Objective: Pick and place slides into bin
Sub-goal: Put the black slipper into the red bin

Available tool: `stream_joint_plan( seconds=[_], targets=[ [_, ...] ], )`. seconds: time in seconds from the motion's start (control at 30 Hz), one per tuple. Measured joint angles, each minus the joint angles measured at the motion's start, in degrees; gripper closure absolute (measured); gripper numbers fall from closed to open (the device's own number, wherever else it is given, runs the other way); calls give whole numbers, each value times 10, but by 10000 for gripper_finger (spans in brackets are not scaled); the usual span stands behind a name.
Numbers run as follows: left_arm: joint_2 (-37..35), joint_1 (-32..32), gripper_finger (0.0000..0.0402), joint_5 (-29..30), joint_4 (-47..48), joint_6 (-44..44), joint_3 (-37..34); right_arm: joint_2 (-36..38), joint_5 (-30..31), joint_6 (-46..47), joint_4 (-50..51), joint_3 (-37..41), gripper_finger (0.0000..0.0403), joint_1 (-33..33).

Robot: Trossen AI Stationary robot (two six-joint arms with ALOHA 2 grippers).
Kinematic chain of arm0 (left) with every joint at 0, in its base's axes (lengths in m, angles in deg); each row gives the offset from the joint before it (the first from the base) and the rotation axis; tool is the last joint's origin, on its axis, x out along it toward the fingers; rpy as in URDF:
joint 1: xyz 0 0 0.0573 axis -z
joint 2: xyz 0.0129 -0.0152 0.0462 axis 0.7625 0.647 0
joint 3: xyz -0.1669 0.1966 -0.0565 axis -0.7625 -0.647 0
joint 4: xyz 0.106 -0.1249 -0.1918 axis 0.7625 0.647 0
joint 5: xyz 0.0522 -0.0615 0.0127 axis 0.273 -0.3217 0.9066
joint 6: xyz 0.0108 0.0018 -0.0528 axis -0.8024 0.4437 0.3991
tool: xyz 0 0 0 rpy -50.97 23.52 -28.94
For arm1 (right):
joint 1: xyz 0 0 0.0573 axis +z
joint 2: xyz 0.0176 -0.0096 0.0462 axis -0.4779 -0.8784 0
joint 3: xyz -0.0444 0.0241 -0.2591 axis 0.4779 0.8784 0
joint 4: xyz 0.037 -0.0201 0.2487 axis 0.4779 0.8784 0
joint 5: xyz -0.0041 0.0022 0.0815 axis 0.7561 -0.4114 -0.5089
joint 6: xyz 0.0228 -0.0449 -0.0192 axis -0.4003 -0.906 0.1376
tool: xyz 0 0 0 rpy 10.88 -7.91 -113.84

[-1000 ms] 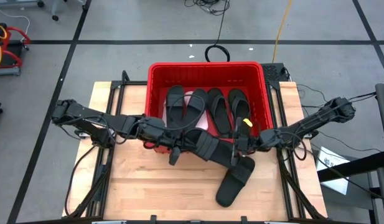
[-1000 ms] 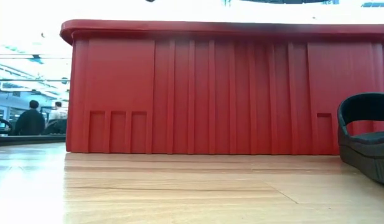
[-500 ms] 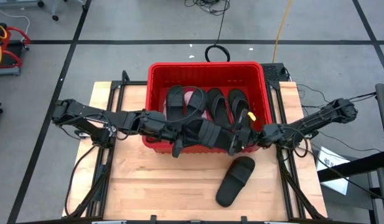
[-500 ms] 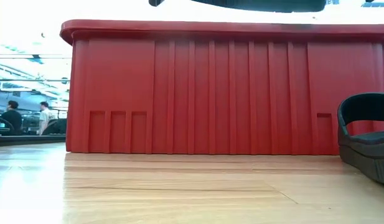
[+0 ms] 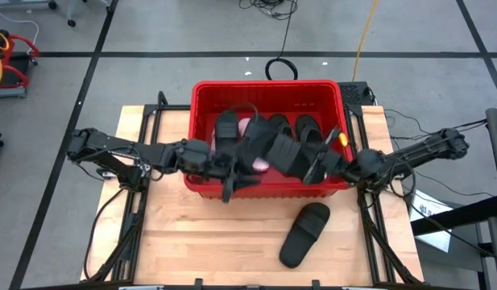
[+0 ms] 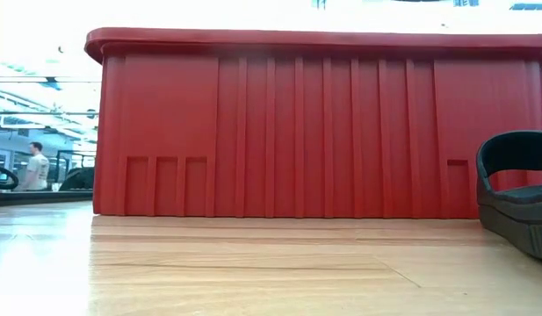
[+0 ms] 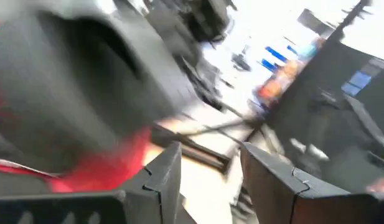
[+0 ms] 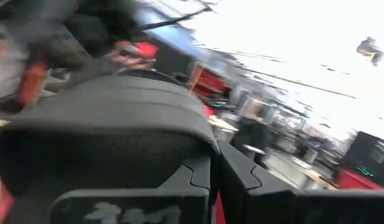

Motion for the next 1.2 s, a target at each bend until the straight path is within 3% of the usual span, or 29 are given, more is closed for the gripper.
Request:
stream_joint_plan(
  seconds=[0.13,0.3,0.5,0.67,0.87,1.07,1.2],
  targets=[
    [2,5,243,-37,-13,-20,-2,12,71,-6,-20,-2,402,-4],
    [1,4,243,-30,-22,-45,-2,14,178,-27,-15,-1,402,-16],
    [1,3,243,-28,-26,-52,-2,9,299,54,-18,-1,403,-51],
    [1,4,243,-28,-26,-60,-2,-15,331,117,-16,-1,403,-88],
    [1,3,243,-35,-27,-60,-2,-47,472,41,-12,-1,403,-101],
    [1,3,243,-36,-26,-61,-2,-50,484,-17,-44,-1,403,-102],
    [1,3,243,-36,-27,-62,-2,-53,484,7,-28,-1,403,-102]
  ],
)
